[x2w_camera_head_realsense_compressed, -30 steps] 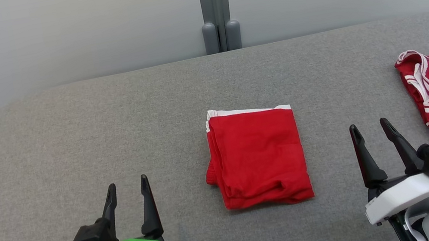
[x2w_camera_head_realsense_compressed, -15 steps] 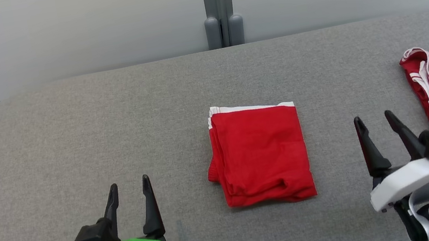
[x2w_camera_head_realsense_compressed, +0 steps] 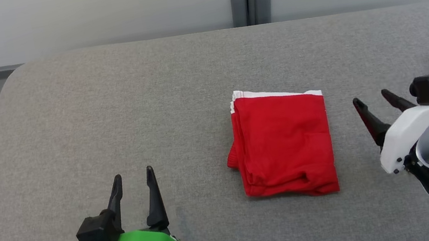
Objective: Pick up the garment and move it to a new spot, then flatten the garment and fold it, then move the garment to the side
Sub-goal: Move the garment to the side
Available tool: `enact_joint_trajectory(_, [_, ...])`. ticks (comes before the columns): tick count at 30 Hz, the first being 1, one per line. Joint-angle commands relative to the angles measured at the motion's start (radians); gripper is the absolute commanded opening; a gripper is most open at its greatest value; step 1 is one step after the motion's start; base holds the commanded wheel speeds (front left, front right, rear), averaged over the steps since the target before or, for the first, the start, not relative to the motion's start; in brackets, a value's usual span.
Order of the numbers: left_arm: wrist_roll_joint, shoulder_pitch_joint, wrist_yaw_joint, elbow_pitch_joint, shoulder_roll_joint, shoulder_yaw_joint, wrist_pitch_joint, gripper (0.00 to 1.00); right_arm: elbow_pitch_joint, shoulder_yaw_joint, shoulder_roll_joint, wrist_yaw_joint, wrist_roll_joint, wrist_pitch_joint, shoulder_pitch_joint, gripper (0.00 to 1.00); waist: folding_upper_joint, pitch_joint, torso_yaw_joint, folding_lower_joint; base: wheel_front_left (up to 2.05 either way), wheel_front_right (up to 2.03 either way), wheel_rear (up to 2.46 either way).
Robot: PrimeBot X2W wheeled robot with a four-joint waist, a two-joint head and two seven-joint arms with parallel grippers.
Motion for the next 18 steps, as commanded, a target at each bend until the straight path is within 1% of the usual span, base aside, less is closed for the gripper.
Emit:
enact_joint_trajectory(1, [-0.006,-0.017,0.006,-0.004,0.003,0.001,0.0,1.0,0.022,0.014,-0.014,0.0,0.022,0.033,-0.018,1.0,0.0,0.029,0.04,0.0,0.0,0.0,0.0])
enact_joint_trajectory(5, [-0.012,-0.023,0.008,-0.009,0.003,-0.002,0.0,1.0,0.092,0.042,-0.021,0.0,0.092,0.108,-0.034,1.0,0.0,0.049,0.074,0.0,0.0,0.0,0.0])
enact_joint_trajectory(9, [-0.016,-0.027,0.011,-0.014,0.003,-0.01,0.0,1.0,0.165,0.06,-0.018,0.0,0.136,0.148,-0.053,1.0,0.0,0.064,0.104,0.0,0.0,0.0,0.0])
enact_joint_trajectory(13, [-0.011,-0.028,0.014,-0.012,0.003,-0.015,0.0,1.0,0.234,0.074,-0.006,0.0,0.175,0.173,-0.076,1.0,0.0,0.072,0.126,0.0,0.0,0.0,0.0])
enact_joint_trajectory(18, [-0.002,-0.025,0.017,-0.011,0.003,-0.015,0.0,1.0,0.316,0.096,-0.004,0.0,0.187,0.174,-0.107,1.0,0.0,0.071,0.14,0.0,0.0,0.0,0.0])
